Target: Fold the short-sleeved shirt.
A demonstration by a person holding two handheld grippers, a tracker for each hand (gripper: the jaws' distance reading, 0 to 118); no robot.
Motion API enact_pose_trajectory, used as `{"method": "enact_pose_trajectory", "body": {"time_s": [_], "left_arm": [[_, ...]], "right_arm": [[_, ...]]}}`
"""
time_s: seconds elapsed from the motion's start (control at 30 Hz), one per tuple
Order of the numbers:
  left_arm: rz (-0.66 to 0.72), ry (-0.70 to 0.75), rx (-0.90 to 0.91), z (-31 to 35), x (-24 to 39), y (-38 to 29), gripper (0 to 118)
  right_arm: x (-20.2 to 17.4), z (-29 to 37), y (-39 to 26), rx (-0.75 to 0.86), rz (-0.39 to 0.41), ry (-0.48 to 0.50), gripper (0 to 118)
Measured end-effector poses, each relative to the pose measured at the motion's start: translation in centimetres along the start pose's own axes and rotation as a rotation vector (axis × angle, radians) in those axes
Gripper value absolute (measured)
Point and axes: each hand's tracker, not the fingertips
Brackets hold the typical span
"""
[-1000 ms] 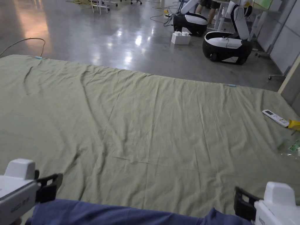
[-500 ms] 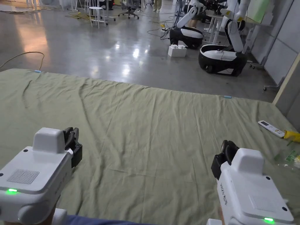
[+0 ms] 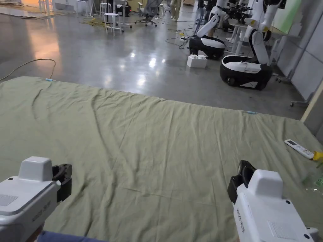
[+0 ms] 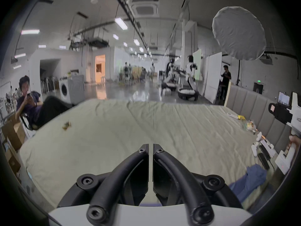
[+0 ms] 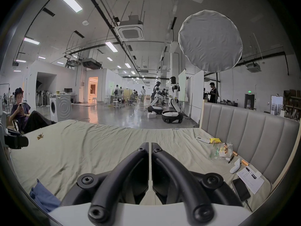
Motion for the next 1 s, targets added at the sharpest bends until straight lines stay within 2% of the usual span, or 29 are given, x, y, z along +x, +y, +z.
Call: {"method": "enact_pose_trajectory", "body": {"time_s": [0.2,0.27,0.33,0.4,0.43,0.5,0.77,0.9,0.97,1.0], "left_arm": [[0.123,-0.109,-0.312,-0.4,-5.9,-3.8,4],[0.137,-0.131,-0.372,-0.7,-7.5,-5.3,10],[0.160,-0.168,-0.427,-1.1,-8.5,-6.4,39],[0.215,-0.172,-0.465,-1.9,-9.7,-7.7,77],[0.249,-0.189,-0.488,-2.4,-10.4,-8.3,79],[0.309,-0.218,-0.518,-3.4,-11.6,-9.2,79],[0.680,-0.496,-0.693,-7.1,-15.0,-14.4,80],[0.800,-0.547,-0.629,-7.4,-15.4,-14.9,79],[0.793,-0.570,-0.629,-7.5,-14.9,-15.0,71],[0.775,-0.584,-0.625,-7.5,-14.4,-14.9,54]], "right_arm": [[-0.3,-0.2,-1.0,-0.034,0.012,0.016,3],[-0.5,-0.3,-1.3,-0.049,0.024,0.026,3],[-0.7,-0.3,-1.5,-0.057,0.032,0.033,3],[-0.8,-0.3,-1.7,-0.069,0.034,0.039,3],[-0.8,-0.2,-1.8,-0.073,0.031,0.039,3],[-0.8,-0.2,-1.9,-0.080,0.035,0.040,3],[-0.3,0.0,-2.6,-0.113,0.056,0.028,3],[-0.4,0.2,-2.5,-0.144,0.047,0.016,3],[-0.4,0.2,-2.8,-0.168,0.006,0.030,3],[-0.5,0.1,-2.9,-0.171,0.011,0.027,3]]}}
